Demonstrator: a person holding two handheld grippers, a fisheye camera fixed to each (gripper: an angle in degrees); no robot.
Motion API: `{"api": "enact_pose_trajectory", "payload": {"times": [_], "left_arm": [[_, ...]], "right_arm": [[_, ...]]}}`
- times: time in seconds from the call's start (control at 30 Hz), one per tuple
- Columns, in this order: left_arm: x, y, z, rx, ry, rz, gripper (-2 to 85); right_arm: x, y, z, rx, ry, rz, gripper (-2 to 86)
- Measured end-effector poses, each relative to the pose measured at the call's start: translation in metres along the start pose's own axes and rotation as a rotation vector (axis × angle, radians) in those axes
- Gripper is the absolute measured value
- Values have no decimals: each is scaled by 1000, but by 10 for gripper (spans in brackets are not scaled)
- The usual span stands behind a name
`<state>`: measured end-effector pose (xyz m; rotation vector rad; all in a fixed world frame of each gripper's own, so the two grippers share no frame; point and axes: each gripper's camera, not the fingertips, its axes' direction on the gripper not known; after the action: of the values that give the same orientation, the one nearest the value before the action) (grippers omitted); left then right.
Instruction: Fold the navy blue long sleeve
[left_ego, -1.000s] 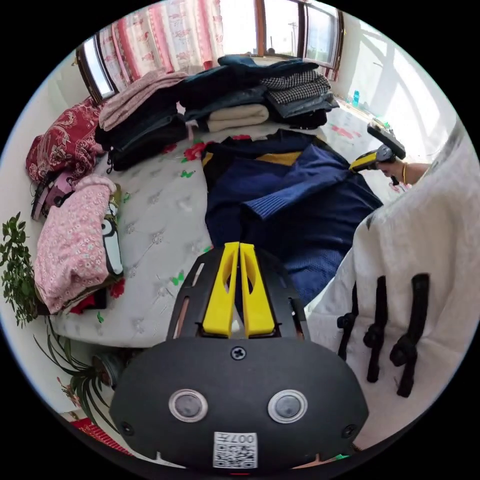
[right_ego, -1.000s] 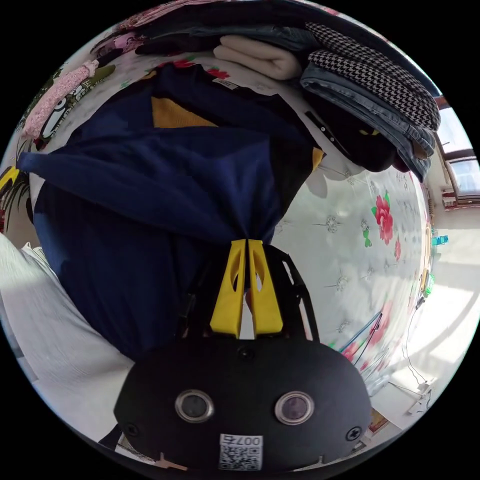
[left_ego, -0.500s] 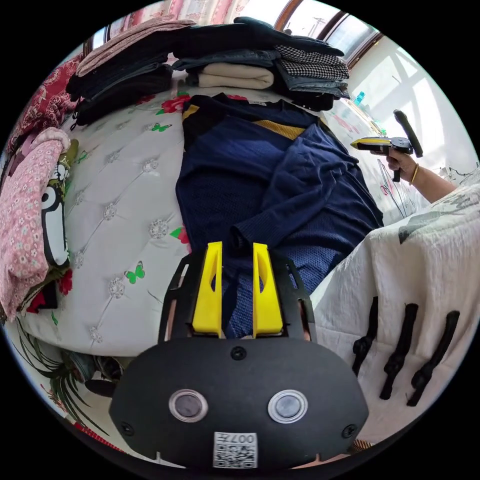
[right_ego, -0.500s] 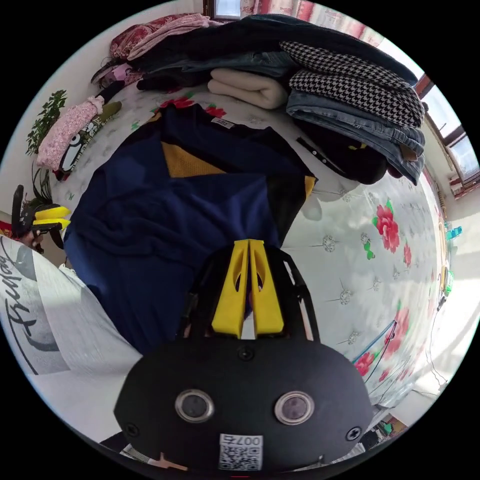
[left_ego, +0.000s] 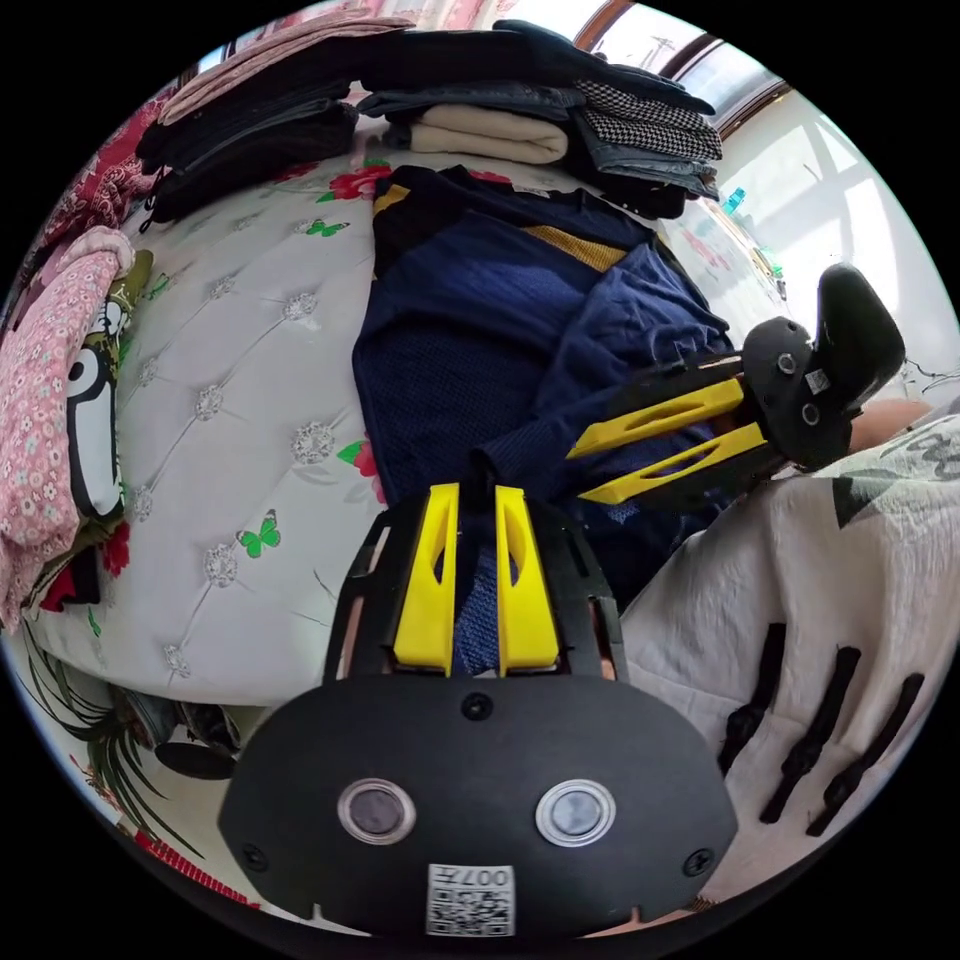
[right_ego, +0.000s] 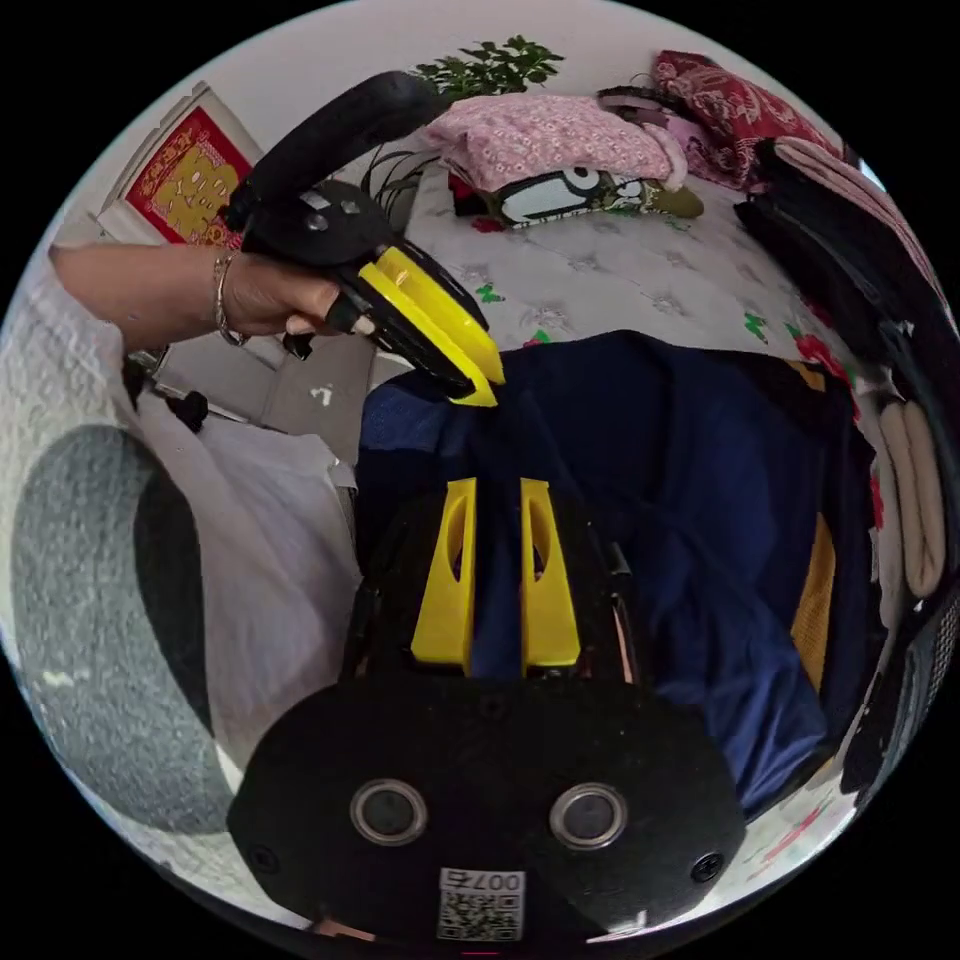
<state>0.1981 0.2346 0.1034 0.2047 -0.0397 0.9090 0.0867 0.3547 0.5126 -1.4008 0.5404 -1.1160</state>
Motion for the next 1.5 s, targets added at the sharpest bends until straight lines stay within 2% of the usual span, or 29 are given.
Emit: {"api": "enact_pose_trajectory", "payload": {"times": [0.07, 0.13, 0.27, 0.43, 0.53, 0.7, 0.9, 1.03, 1.13, 1.17, 1.3, 1.5], "left_arm": [[-1, 4, 5, -11, 7, 15, 67], [0, 6, 10, -23, 7, 29, 66], [5, 6, 19, -21, -26, 57, 29], [15, 3, 4, 29, -41, 142, -7], [16, 11, -14, 83, -58, 173, -9], [2, 30, -29, 118, -88, 165, -9], [-9, 38, -10, 105, 21, 175, 6], [11, 23, 14, 83, 131, 291, 49], [21, 14, 49, -49, 42, 349, 40], [19, 15, 46, 0, 29, 355, 30], [2, 21, 36, -17, -35, 255, 11], [-39, 100, 3, 84, -45, -36, 40]], "right_arm": [[0, -2, 21, -87, 71, -28, 11], [6, 4, 16, -54, 97, -8, 5], [26, 21, -12, 29, -18, 77, 0], [31, 44, -43, 108, -139, 80, -1], [32, 52, -45, 125, -170, 116, -1], [31, 52, -19, 50, -201, 125, 0], [31, 58, 23, -110, -269, 172, 10], [30, 72, 20, -74, -261, 250, 17], [29, 87, 9, -17, -243, 332, 20], [27, 96, 3, 7, -231, 363, 22], [14, 140, -19, 82, -136, 481, 28], [-14, 297, -54, 237, -4, 905, 42]]}}
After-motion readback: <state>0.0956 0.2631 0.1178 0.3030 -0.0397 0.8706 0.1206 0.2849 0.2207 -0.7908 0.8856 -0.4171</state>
